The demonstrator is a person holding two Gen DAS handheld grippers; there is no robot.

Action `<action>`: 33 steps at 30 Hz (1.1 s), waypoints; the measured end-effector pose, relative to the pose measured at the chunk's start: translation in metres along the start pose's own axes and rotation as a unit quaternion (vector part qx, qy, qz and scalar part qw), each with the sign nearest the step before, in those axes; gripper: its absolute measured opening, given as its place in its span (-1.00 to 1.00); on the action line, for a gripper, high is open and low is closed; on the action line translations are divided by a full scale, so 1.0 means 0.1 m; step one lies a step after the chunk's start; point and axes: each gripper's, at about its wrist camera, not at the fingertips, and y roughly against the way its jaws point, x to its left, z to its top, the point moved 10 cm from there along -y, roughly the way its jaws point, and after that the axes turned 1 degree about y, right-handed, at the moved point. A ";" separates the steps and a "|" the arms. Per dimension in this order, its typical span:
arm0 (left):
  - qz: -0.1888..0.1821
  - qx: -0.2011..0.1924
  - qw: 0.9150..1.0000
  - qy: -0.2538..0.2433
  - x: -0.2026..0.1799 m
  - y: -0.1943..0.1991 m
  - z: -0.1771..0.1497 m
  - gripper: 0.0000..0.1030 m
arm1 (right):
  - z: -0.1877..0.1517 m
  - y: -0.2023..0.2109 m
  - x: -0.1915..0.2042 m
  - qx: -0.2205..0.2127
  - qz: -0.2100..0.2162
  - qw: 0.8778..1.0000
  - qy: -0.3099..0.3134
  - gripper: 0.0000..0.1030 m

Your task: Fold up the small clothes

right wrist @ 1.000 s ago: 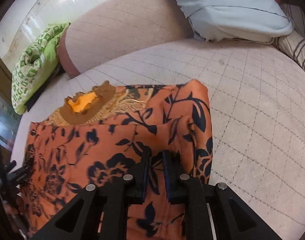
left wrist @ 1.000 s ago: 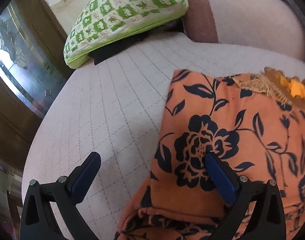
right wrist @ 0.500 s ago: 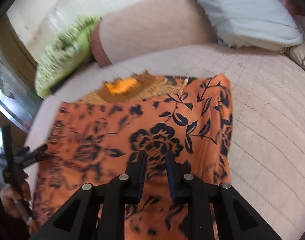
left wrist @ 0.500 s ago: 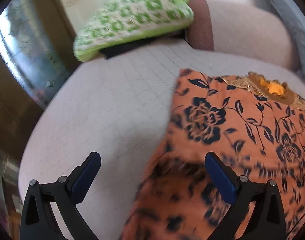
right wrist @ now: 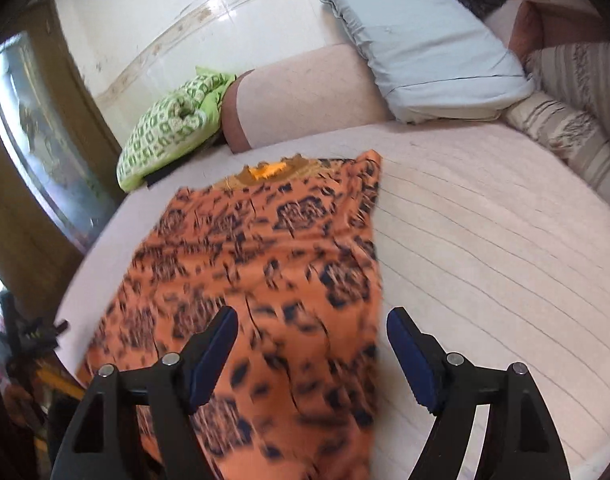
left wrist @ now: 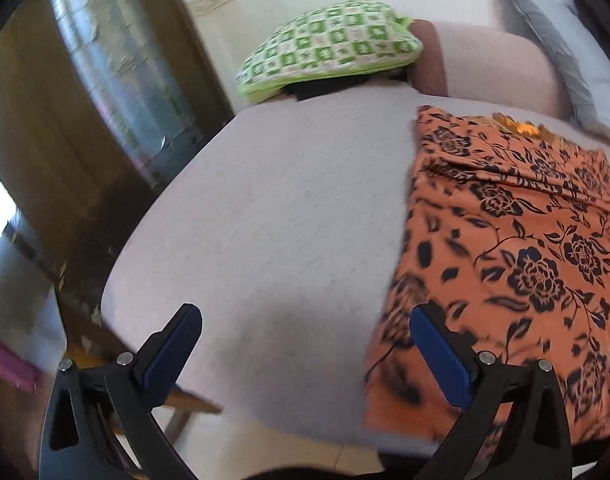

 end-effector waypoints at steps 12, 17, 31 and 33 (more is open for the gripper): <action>-0.052 0.027 0.998 0.033 0.14 0.14 -0.38 1.00 | -0.60 0.46 -0.16 0.037 0.000 0.998 -0.052 0.55; -0.067 0.018 0.997 0.011 0.00 0.19 -0.43 0.99 | -0.67 0.51 -0.09 0.042 0.010 0.998 -0.048 0.55; -0.135 0.074 0.987 0.036 -0.18 -0.22 -0.59 -0.13 | -1.22 0.27 -0.20 0.108 -0.002 0.992 -0.058 0.52; -0.134 0.086 0.986 0.038 -0.21 -0.31 -0.62 -0.32 | -1.24 0.22 -0.20 0.110 0.003 0.992 -0.065 0.52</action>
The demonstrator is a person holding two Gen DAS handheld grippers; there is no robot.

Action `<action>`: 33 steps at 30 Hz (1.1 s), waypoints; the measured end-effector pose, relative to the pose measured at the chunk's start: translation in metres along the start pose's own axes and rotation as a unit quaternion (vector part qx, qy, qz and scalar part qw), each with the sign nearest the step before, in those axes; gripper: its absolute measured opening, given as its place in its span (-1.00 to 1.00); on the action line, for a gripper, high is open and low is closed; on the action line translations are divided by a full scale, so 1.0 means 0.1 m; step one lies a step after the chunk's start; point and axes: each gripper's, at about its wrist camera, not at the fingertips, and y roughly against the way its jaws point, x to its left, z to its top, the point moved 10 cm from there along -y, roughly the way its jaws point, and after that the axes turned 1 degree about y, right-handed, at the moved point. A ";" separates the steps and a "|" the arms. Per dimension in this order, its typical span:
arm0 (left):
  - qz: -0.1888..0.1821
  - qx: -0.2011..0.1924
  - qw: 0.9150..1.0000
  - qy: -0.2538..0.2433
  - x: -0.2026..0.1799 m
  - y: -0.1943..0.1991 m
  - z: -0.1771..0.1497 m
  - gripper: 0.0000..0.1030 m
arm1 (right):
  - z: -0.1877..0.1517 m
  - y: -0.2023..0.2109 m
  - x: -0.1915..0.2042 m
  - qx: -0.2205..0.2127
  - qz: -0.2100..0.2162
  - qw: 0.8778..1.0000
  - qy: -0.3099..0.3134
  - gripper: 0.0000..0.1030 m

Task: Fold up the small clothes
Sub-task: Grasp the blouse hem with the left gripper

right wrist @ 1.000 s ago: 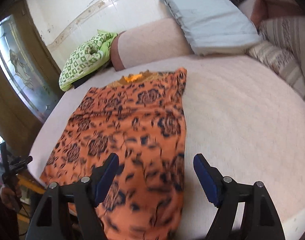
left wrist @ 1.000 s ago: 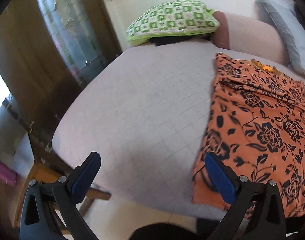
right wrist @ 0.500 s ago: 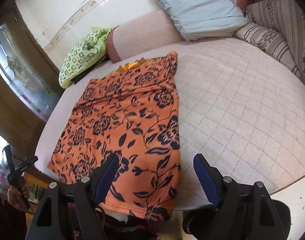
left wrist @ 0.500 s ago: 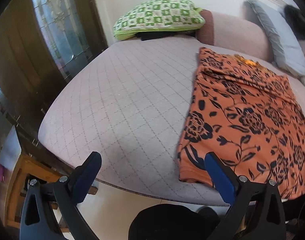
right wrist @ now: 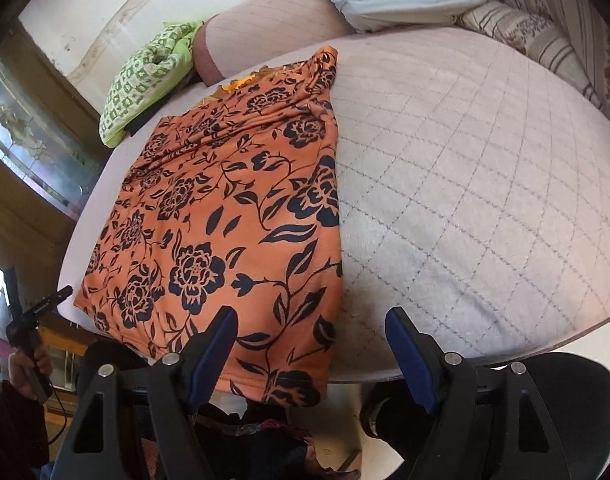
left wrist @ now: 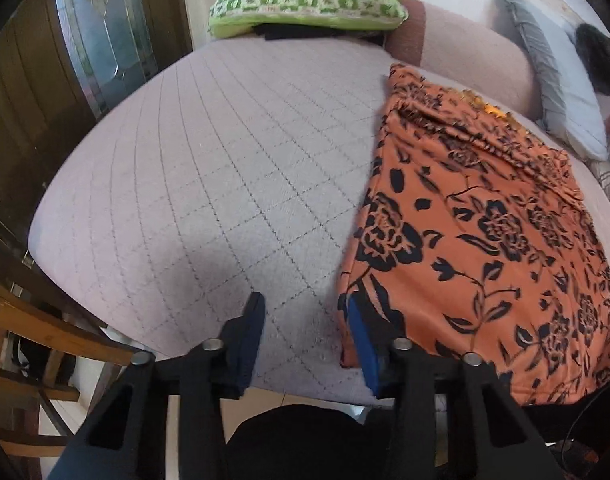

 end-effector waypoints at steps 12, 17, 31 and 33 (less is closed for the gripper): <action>0.024 0.092 0.985 -0.144 -0.04 -0.11 -0.59 -0.79 | -0.05 -0.25 0.02 0.021 0.011 1.000 -0.005 0.51; -0.045 0.056 0.997 -0.031 0.05 0.07 -0.31 -0.70 | -0.07 -0.28 0.01 0.028 0.030 0.999 -0.022 0.52; -0.104 0.050 0.992 -0.048 -0.39 -0.23 -0.19 -0.38 | -0.04 -0.25 0.05 0.025 0.030 0.999 -0.024 0.52; -0.115 0.049 0.991 -0.053 -0.42 -0.20 -0.17 -0.57 | -0.05 -0.27 0.04 0.026 0.026 0.999 -0.023 0.52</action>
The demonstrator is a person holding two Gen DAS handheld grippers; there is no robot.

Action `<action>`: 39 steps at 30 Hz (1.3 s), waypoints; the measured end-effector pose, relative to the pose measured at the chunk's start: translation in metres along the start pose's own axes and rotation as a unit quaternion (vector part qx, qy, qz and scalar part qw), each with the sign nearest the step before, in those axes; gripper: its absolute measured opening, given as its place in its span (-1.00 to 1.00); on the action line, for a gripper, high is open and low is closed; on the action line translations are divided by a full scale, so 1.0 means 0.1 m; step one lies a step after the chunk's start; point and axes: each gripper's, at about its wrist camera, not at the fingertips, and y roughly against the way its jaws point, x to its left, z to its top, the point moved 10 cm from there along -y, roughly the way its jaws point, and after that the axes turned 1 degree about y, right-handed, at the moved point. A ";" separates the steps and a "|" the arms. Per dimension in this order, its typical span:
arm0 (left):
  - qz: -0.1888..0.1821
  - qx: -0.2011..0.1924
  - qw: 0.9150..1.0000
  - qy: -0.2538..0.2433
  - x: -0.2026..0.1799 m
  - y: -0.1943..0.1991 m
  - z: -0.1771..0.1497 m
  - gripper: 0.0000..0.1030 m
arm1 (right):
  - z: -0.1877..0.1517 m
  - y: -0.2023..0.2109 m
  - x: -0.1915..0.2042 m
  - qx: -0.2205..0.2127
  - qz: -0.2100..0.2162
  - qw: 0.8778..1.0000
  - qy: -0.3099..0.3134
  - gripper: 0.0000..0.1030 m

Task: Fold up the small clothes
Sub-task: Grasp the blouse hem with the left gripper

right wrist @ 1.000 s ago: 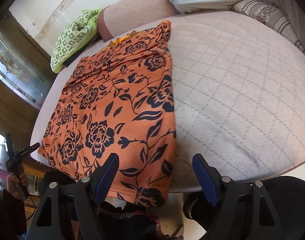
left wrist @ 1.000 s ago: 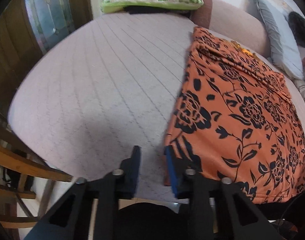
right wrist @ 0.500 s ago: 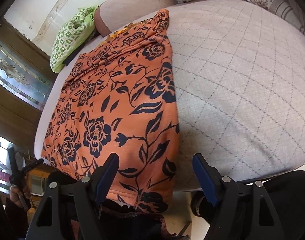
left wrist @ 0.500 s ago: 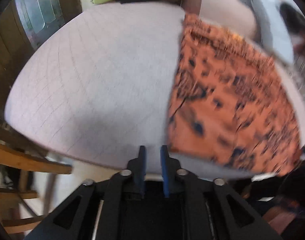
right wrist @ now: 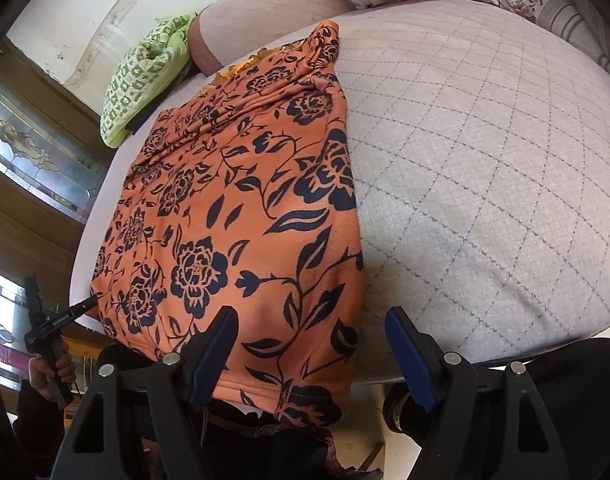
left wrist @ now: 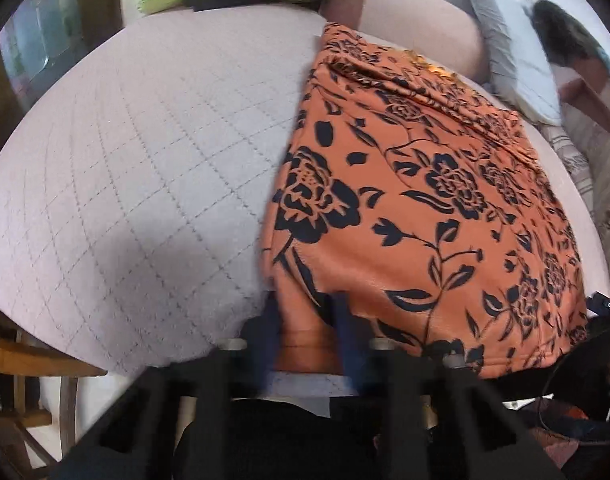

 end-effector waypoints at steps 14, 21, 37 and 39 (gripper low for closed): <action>-0.033 -0.005 0.999 -0.010 -0.13 -0.03 0.04 -0.27 | -0.21 -0.19 0.01 0.044 0.007 0.999 -0.013 0.52; -0.047 -0.008 0.999 -0.010 -0.18 -0.02 0.09 -0.81 | -0.25 -0.24 0.04 0.049 -0.085 0.992 0.076 -0.55; -0.090 0.020 0.996 0.020 -0.13 -0.02 0.03 -0.35 | -0.02 0.23 0.24 -0.013 0.068 0.998 0.008 -0.88; -0.091 0.023 0.995 0.017 -0.16 -0.03 0.02 -0.62 | -0.08 0.18 0.22 -0.001 0.064 0.998 0.006 -0.88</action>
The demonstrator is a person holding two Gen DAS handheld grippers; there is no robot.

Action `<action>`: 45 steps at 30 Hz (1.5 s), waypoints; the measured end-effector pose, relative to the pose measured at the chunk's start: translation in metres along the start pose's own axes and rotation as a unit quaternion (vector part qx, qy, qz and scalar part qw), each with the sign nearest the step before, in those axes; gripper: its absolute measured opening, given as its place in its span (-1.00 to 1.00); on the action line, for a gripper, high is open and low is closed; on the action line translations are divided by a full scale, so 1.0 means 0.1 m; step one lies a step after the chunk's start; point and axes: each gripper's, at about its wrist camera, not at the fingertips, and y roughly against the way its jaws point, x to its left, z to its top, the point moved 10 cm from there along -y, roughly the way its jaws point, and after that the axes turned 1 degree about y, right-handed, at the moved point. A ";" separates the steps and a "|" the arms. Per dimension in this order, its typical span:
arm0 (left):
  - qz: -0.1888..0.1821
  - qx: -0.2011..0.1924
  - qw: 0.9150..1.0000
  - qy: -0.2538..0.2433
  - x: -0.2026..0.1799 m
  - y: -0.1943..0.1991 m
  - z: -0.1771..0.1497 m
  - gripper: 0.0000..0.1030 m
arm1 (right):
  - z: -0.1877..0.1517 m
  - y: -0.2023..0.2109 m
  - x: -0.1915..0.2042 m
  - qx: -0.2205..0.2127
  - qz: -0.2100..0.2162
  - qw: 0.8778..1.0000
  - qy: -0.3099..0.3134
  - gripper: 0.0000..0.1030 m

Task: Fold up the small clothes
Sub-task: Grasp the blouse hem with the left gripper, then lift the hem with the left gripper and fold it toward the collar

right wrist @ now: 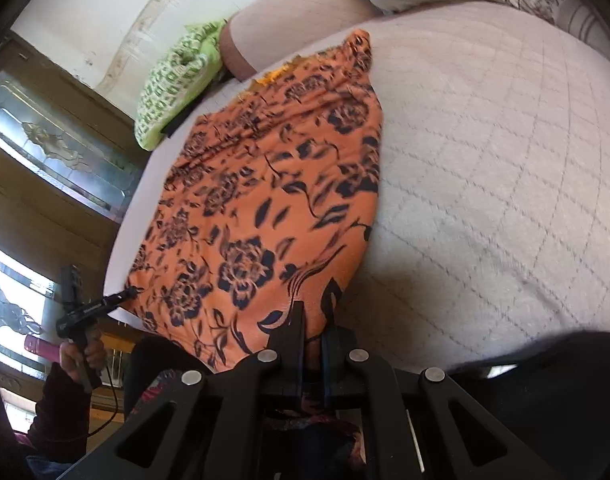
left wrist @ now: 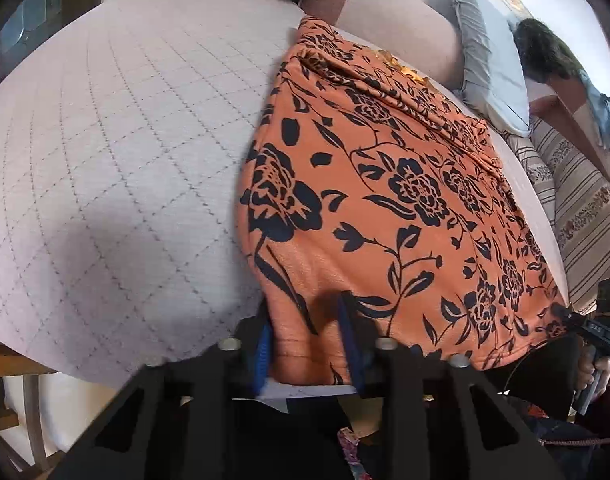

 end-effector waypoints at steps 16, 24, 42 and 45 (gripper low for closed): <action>0.009 0.009 1.000 0.001 -0.06 -0.09 0.07 -0.74 | -0.19 -0.36 -0.23 0.056 -0.032 0.998 -0.022 0.11; -0.035 -0.017 0.998 0.041 -0.12 0.15 0.22 -0.83 | -0.07 -0.13 0.03 0.024 -0.007 0.999 0.025 -0.88; -0.088 -0.115 0.983 0.115 -0.29 0.12 2.94 -0.83 | 2.82 -0.05 0.20 -0.152 0.073 0.984 -0.062 -0.88; -0.055 -0.111 0.987 0.104 -0.33 -0.30 3.44 -0.83 | 3.36 -0.43 -0.07 -0.163 0.069 0.978 -0.109 -0.88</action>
